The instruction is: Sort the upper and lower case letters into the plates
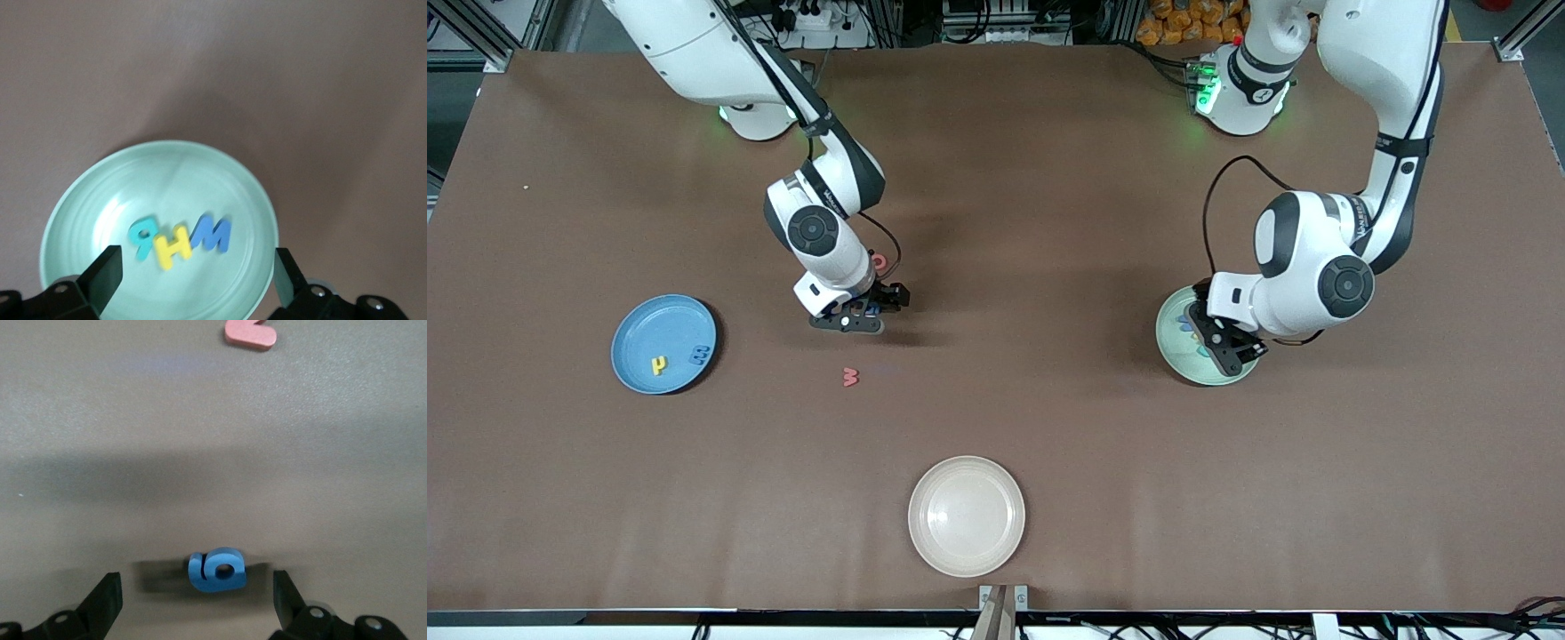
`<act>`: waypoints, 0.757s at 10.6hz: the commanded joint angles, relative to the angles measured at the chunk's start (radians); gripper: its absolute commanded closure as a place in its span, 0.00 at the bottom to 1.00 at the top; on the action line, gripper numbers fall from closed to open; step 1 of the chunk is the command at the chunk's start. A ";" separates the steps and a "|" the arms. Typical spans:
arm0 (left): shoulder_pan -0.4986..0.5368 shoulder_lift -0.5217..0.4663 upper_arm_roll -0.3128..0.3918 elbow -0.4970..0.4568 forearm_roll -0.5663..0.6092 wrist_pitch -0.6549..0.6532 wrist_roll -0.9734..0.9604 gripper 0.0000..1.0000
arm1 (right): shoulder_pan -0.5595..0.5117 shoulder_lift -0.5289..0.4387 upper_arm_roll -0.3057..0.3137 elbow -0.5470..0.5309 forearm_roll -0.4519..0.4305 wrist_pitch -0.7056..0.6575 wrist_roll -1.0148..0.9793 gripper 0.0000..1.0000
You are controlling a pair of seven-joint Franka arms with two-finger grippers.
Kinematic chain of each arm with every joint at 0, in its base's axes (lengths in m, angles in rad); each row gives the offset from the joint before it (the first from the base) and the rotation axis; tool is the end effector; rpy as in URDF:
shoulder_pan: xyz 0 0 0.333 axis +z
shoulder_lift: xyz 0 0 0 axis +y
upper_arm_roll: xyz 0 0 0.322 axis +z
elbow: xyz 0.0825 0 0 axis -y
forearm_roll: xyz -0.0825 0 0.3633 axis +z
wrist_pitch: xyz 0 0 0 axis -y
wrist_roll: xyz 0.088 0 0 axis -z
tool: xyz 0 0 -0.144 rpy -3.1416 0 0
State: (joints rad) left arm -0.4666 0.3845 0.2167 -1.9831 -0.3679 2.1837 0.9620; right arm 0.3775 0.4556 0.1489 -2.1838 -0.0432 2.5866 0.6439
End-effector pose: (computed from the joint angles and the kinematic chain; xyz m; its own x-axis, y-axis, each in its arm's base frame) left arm 0.5497 -0.1672 0.2469 0.5592 -0.8281 0.0400 -0.8074 -0.5331 0.2529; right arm 0.4689 0.2760 0.1614 0.9936 -0.0931 -0.0636 -0.0938 -0.9956 -0.0076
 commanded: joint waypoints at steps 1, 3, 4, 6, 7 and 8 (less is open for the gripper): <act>-0.029 0.077 -0.020 0.094 -0.135 0.008 0.003 0.00 | 0.006 -0.001 -0.005 -0.014 0.011 0.024 0.014 0.00; -0.062 0.157 -0.042 0.161 -0.250 0.117 -0.005 0.00 | 0.000 0.000 -0.008 -0.014 0.008 0.026 0.014 0.00; -0.085 0.195 -0.046 0.182 -0.300 0.192 -0.005 0.00 | 0.000 0.000 -0.008 -0.014 0.006 0.026 0.014 0.00; -0.099 0.276 -0.053 0.248 -0.315 0.269 -0.003 0.00 | -0.003 0.000 -0.009 -0.014 0.006 0.026 0.014 0.00; -0.110 0.307 -0.056 0.274 -0.313 0.313 0.003 0.00 | -0.003 0.000 -0.011 -0.014 0.006 0.026 0.014 0.00; -0.115 0.315 -0.059 0.277 -0.313 0.353 0.003 0.00 | -0.005 0.000 -0.011 -0.014 0.006 0.026 0.014 0.00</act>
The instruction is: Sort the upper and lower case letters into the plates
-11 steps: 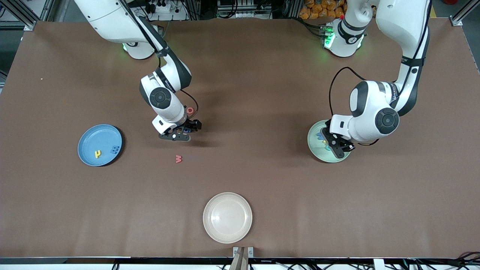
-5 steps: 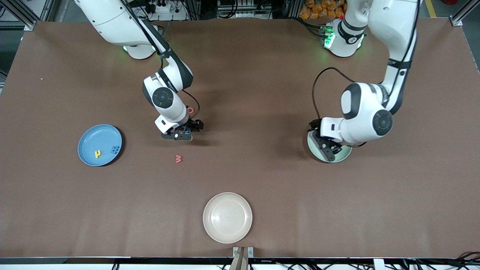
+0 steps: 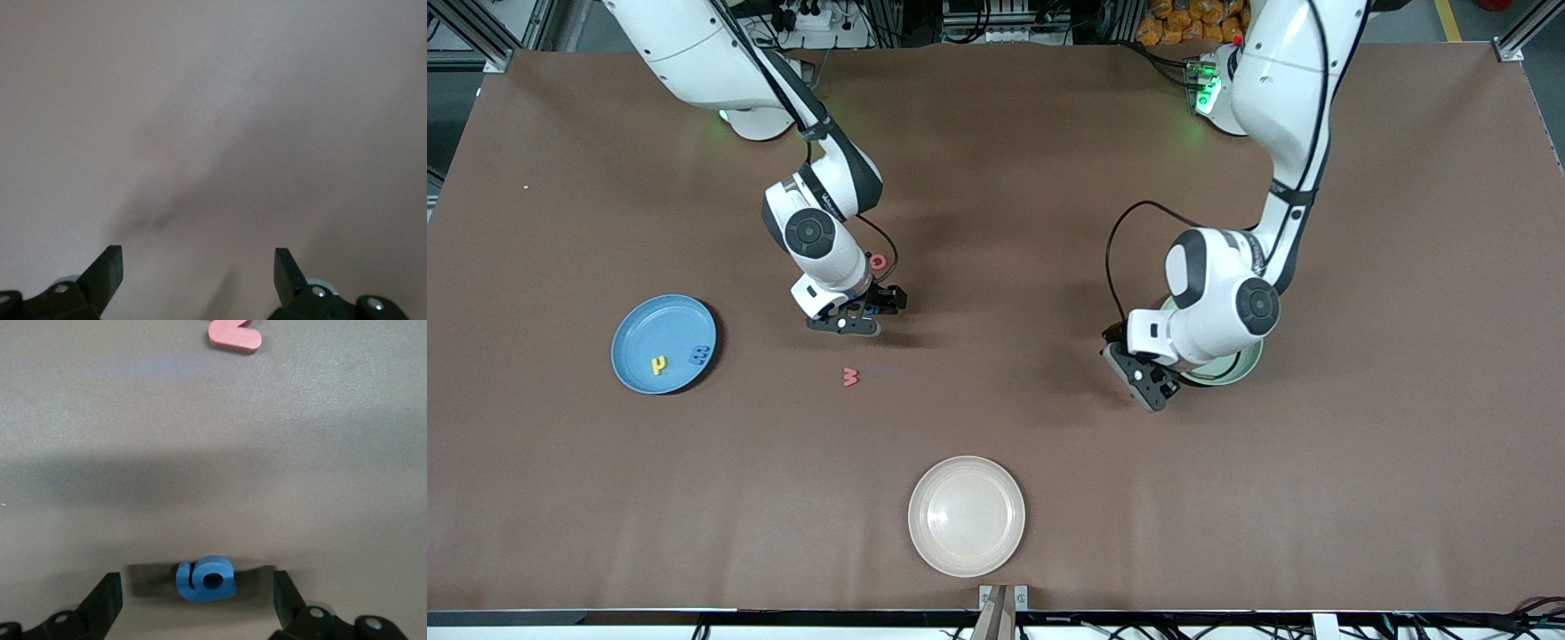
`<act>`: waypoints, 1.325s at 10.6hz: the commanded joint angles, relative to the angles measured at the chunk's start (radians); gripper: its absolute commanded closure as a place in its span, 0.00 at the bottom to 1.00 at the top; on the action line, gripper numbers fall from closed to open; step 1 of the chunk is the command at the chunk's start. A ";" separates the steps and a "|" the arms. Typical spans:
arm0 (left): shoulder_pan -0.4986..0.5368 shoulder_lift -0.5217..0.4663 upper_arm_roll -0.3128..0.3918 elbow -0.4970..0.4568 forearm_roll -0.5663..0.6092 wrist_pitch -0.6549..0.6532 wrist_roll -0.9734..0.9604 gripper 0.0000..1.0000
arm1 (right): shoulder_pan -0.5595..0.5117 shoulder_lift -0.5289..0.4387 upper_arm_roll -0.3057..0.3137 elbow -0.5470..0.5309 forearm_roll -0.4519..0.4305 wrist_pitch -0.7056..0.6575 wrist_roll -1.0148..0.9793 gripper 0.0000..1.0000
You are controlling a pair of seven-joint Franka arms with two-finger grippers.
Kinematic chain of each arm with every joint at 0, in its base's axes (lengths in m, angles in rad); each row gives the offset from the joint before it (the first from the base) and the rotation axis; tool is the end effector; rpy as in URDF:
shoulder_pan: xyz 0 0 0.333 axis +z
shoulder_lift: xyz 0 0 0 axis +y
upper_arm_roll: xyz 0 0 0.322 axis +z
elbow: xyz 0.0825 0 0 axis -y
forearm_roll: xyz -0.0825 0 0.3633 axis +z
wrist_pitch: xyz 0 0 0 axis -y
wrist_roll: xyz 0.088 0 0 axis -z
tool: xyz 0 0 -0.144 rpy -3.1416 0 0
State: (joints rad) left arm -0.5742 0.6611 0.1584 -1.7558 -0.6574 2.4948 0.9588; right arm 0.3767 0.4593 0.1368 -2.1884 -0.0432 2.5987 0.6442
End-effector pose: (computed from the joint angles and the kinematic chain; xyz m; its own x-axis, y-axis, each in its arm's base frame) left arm 0.6034 -0.2862 0.1885 0.6151 -0.7367 0.2811 -0.7875 -0.5916 0.1726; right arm 0.4716 0.2694 0.1585 0.9927 -0.1053 -0.0586 -0.1058 -0.9944 -0.0058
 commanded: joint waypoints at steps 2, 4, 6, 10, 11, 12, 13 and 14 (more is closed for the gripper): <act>-0.013 0.046 -0.002 0.050 -0.013 0.065 0.012 0.00 | -0.010 -0.004 0.000 -0.010 0.006 0.014 0.014 0.00; 0.002 0.057 -0.002 0.056 -0.011 0.065 0.017 0.00 | -0.010 -0.002 0.000 -0.010 0.006 0.012 0.014 0.50; 0.004 0.049 -0.002 0.056 -0.019 0.067 0.006 0.00 | -0.010 -0.002 0.000 -0.010 0.006 0.012 0.014 0.98; 0.066 0.023 0.003 0.085 -0.022 0.067 0.017 0.00 | -0.016 -0.010 0.000 -0.011 0.006 0.009 0.014 0.99; 0.092 0.023 -0.008 0.142 -0.028 0.065 0.000 0.00 | -0.028 -0.022 0.000 -0.010 0.006 0.000 0.014 0.99; 0.085 0.026 -0.019 0.172 -0.039 0.065 -0.065 0.00 | -0.042 -0.043 0.000 -0.008 0.006 -0.005 0.012 0.99; 0.047 0.034 -0.017 0.177 -0.051 0.065 -0.172 0.00 | -0.076 -0.065 0.000 -0.007 0.006 -0.005 0.005 1.00; -0.013 0.034 -0.011 0.180 -0.051 0.067 -0.327 0.00 | -0.117 -0.076 -0.002 0.002 0.005 -0.006 -0.014 1.00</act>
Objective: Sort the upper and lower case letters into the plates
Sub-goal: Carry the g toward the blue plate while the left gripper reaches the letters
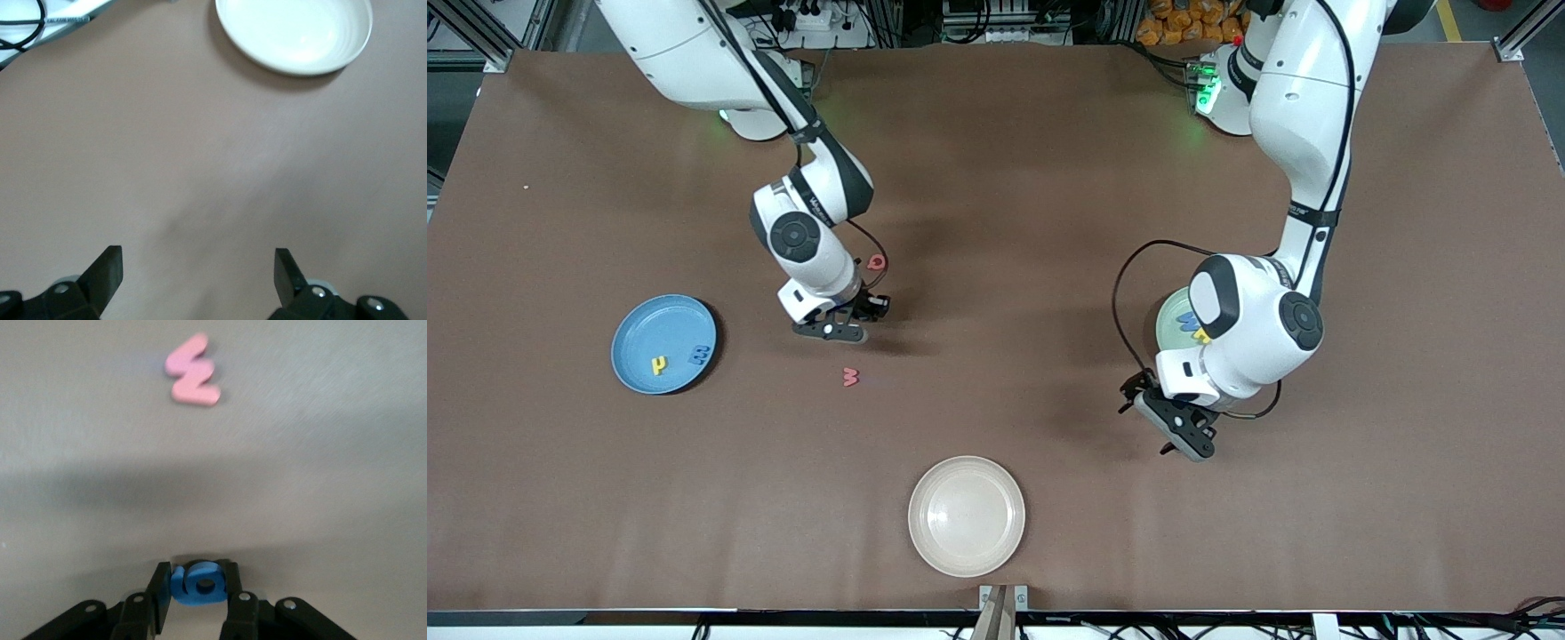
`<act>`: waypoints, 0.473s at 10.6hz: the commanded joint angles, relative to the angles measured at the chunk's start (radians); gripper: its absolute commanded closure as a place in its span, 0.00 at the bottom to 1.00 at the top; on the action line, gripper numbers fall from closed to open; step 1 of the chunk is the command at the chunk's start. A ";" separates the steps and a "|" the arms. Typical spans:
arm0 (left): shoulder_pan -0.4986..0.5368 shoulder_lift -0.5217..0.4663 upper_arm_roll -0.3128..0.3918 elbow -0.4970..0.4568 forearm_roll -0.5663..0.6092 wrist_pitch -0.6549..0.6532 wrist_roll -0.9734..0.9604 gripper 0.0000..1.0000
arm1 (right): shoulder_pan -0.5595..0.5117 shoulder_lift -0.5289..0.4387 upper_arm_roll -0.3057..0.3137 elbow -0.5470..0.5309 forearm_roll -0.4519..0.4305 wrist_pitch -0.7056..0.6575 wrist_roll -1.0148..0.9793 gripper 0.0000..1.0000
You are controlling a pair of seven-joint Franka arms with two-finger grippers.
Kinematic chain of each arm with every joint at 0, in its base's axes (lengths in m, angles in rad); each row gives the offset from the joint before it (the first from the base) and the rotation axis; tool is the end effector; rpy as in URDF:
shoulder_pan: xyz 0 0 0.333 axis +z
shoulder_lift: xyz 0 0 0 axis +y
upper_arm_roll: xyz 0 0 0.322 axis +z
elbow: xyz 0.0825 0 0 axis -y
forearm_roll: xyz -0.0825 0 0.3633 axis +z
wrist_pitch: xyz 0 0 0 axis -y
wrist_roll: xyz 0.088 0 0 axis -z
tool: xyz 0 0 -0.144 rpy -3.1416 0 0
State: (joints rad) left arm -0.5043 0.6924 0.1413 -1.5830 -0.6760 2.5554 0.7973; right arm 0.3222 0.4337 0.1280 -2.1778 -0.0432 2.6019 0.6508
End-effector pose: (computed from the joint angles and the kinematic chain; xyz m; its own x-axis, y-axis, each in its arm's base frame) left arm 0.6706 -0.2756 0.2463 0.7191 -0.5523 0.4217 -0.6561 -0.7396 0.1501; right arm 0.4963 0.2421 0.1759 0.9845 -0.1739 -0.0231 -0.1744 -0.9844 -0.0222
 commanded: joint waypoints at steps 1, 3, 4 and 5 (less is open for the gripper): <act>-0.107 0.007 0.006 0.029 -0.021 0.017 -0.302 0.00 | -0.127 -0.052 0.009 0.010 0.005 -0.009 -0.087 1.00; -0.175 0.024 0.015 0.037 -0.013 0.087 -0.420 0.00 | -0.263 -0.049 0.009 0.050 0.003 -0.064 -0.263 1.00; -0.210 0.035 0.011 0.037 -0.014 0.165 -0.450 0.00 | -0.334 -0.049 0.007 0.070 0.002 -0.104 -0.374 1.00; -0.259 0.051 0.011 0.037 -0.013 0.237 -0.530 0.00 | -0.400 -0.050 0.007 0.081 0.002 -0.121 -0.478 1.00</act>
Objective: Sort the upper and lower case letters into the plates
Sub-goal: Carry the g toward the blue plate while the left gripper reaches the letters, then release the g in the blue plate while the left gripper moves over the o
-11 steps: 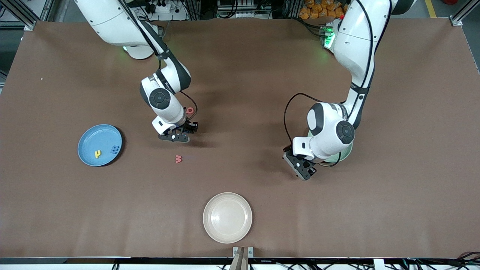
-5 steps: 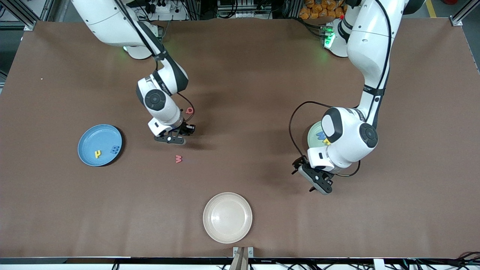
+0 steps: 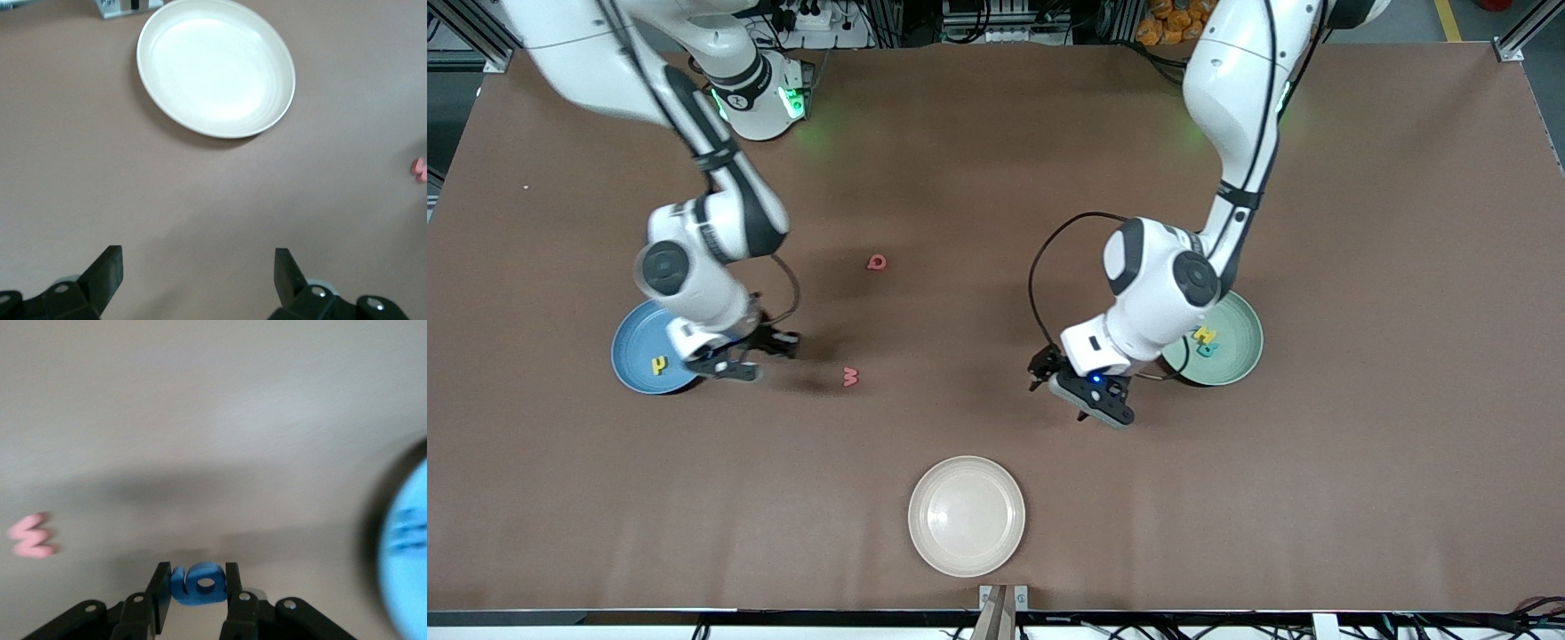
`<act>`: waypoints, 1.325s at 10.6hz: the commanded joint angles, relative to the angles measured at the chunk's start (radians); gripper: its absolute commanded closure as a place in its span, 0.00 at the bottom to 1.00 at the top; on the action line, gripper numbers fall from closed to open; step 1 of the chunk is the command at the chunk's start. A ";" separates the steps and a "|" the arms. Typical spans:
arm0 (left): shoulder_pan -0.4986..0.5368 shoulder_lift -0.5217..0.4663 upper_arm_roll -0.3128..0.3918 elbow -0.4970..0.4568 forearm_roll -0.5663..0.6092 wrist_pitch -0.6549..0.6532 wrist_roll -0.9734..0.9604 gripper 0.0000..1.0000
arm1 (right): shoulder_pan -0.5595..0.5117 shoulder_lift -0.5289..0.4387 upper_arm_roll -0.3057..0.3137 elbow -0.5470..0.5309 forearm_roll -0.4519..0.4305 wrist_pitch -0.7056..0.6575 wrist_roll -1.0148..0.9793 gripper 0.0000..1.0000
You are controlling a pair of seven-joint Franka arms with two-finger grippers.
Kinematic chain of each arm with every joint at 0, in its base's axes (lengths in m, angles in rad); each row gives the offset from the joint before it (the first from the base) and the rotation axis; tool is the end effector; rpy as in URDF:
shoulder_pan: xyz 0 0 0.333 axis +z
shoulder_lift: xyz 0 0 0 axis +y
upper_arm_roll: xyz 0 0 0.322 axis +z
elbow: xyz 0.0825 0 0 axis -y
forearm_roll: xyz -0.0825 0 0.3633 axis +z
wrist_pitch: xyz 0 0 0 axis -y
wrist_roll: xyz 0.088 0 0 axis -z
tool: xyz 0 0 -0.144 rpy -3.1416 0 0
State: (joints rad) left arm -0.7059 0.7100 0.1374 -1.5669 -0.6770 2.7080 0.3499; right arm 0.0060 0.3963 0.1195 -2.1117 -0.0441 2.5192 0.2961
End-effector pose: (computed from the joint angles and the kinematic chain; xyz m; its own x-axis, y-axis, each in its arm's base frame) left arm 0.6210 -0.4032 0.2580 0.8457 -0.3032 0.4391 -0.4471 -0.8518 0.2731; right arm 0.5675 0.0713 0.2128 0.9895 -0.1440 0.0085 -0.1438 -0.9893 -0.0233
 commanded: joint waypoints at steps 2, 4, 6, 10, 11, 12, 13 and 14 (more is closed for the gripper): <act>-0.156 0.066 0.016 0.015 -0.015 0.224 -0.237 0.00 | -0.197 -0.011 0.012 0.030 -0.052 -0.068 -0.263 1.00; -0.243 0.080 0.018 0.008 -0.015 0.280 -0.325 0.00 | -0.227 -0.014 0.012 0.027 -0.082 -0.133 -0.279 1.00; -0.335 0.086 0.046 0.001 -0.015 0.283 -0.373 0.00 | -0.230 -0.025 0.012 0.027 -0.083 -0.218 -0.282 0.96; -0.567 0.172 0.223 0.019 0.034 0.280 -0.376 0.00 | -0.279 -0.014 0.011 0.056 -0.129 -0.238 -0.287 0.00; -0.579 0.181 0.223 0.040 0.086 0.283 -0.379 0.00 | -0.284 -0.013 0.011 0.068 -0.131 -0.237 -0.287 0.00; -0.586 0.183 0.220 0.057 0.095 0.297 -0.406 0.00 | -0.288 -0.011 0.011 0.073 -0.132 -0.237 -0.287 0.00; -0.601 0.193 0.220 0.065 0.099 0.321 -0.416 0.00 | -0.288 -0.010 0.011 0.078 -0.137 -0.235 -0.287 0.00; -0.598 0.215 0.220 0.096 0.099 0.354 -0.416 0.00 | -0.299 -0.008 0.011 0.078 -0.152 -0.234 -0.287 0.00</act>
State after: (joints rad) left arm -1.2917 0.8757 0.3368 -1.5276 -0.6022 3.0139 -0.0268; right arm -0.2683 0.3925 0.1185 -2.0405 -0.1666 2.2987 0.0118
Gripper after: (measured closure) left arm 0.000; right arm 0.000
